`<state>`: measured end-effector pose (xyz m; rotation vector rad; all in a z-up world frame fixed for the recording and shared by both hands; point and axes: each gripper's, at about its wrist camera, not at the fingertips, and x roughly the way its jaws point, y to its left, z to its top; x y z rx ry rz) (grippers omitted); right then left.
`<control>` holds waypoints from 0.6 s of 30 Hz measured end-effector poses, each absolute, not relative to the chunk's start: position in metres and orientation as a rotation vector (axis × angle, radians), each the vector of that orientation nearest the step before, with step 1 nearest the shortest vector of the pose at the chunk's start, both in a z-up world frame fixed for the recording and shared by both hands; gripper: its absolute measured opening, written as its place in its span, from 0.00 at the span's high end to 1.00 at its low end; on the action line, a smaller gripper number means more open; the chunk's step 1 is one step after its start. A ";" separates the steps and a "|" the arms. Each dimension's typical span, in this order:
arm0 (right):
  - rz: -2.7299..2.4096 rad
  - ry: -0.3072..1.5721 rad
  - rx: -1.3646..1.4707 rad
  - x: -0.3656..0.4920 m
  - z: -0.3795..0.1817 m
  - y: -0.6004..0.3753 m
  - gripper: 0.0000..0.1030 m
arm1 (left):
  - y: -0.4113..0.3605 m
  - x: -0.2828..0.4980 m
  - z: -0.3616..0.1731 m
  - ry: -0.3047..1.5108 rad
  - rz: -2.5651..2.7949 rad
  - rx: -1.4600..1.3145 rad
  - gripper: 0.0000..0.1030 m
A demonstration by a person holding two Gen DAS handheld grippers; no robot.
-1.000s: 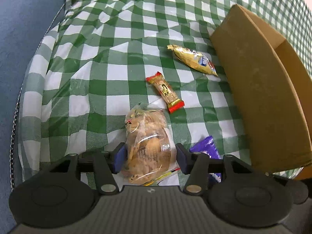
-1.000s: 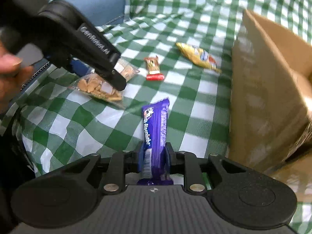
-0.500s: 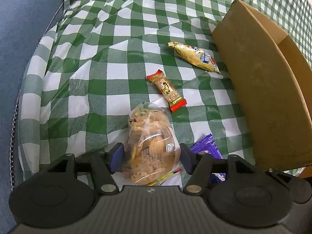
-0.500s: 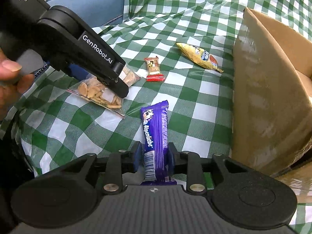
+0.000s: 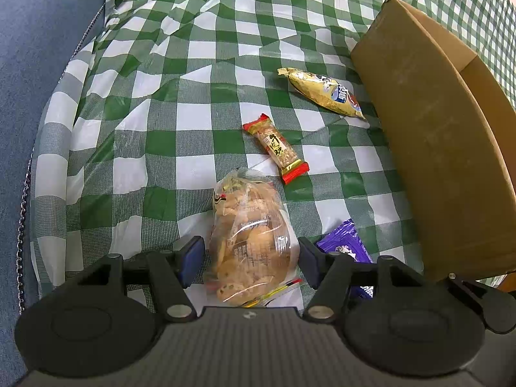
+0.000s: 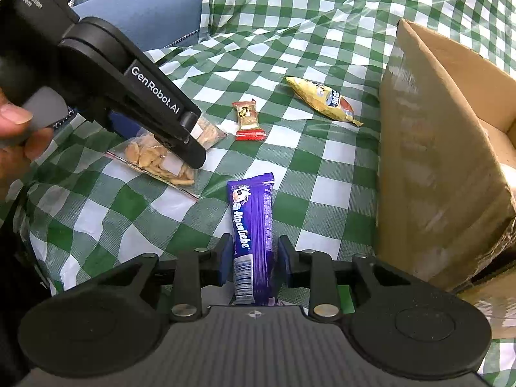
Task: Organize snacks
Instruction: 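Carry the cookie bag and purple bar over the box with both tools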
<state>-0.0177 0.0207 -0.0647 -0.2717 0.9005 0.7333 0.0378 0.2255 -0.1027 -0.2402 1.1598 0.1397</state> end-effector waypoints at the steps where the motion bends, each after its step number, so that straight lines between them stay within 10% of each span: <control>1: 0.734 0.902 -0.277 -0.018 -0.066 0.022 0.70 | 0.225 0.038 -0.103 1.160 0.140 -0.239 0.35; 18: 0.758 0.679 -0.249 -0.039 -0.020 0.002 0.84 | 0.228 0.018 -0.064 0.951 0.165 -0.275 0.46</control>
